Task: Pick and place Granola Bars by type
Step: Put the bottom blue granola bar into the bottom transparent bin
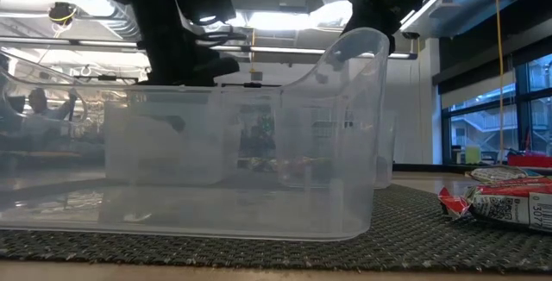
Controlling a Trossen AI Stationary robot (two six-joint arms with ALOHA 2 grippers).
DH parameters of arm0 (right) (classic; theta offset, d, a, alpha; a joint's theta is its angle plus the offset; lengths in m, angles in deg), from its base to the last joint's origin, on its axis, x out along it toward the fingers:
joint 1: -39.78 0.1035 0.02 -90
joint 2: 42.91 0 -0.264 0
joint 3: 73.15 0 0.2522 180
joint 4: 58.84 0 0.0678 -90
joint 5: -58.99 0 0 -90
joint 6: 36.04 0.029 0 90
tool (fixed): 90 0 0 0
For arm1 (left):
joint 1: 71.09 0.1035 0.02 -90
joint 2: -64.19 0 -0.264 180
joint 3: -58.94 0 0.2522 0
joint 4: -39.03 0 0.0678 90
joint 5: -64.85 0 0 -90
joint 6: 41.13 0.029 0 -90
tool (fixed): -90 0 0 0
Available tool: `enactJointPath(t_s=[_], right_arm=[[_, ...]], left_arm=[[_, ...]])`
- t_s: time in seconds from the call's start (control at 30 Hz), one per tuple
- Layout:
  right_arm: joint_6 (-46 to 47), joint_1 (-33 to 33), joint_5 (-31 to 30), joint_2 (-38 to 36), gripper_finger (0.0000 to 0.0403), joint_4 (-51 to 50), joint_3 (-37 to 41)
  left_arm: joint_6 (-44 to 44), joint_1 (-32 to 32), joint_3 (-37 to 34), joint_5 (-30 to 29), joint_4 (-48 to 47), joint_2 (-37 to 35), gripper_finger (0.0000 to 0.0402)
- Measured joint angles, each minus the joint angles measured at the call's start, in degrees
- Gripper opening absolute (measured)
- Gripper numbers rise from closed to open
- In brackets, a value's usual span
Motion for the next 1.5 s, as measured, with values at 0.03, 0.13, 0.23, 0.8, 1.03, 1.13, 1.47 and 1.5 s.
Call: enactJointPath(t_s=[0.03,0.13,0.23,0.8,1.03,1.13,1.47,1.5], right_arm=[[-0.01,0.0,0.01,0.0,0.0152,-0.01,0.0],[-0.08,0.0,0.02,0.0,0.0152,-0.04,0.0],[-0.14,-0.01,-0.01,0.0,0.0152,-0.11,0.0],[0.04,0.0,0.0,0.0,0.0152,-2.16,0.0],[0.04,0.0,0.0,0.0,0.0152,-2.03,0.0],[-0.04,0.0,-0.01,0.0,0.0152,-2.07,0.0],[-0.17,0.0,-0.01,0.0,0.0152,-2.05,0.0],[-0.17,-0.01,-0.01,0.0,0.0152,-2.05,0.0]], left_arm=[[0.0,0.02,0.0,0.91,-0.51,-0.39,0.0133],[-0.02,0.05,0.0,2.6,-2.56,-1.98,0.0152],[-0.56,0.01,0.0,2.89,-6.2,-4.92,0.0166],[-34.13,-15.85,0.0,8.5,-36.81,-20.03,0.0169],[-50.68,-27.45,-0.02,19.36,-43.23,-16.44,0.0169],[-56.77,-32.48,-0.02,22.02,-45.8,-14.24,0.0169],[-69.12,-43.14,-0.02,27.29,-45.0,-8.01,0.017],[-69.11,-43.69,-0.02,27.11,-44.55,-7.44,0.0171]])
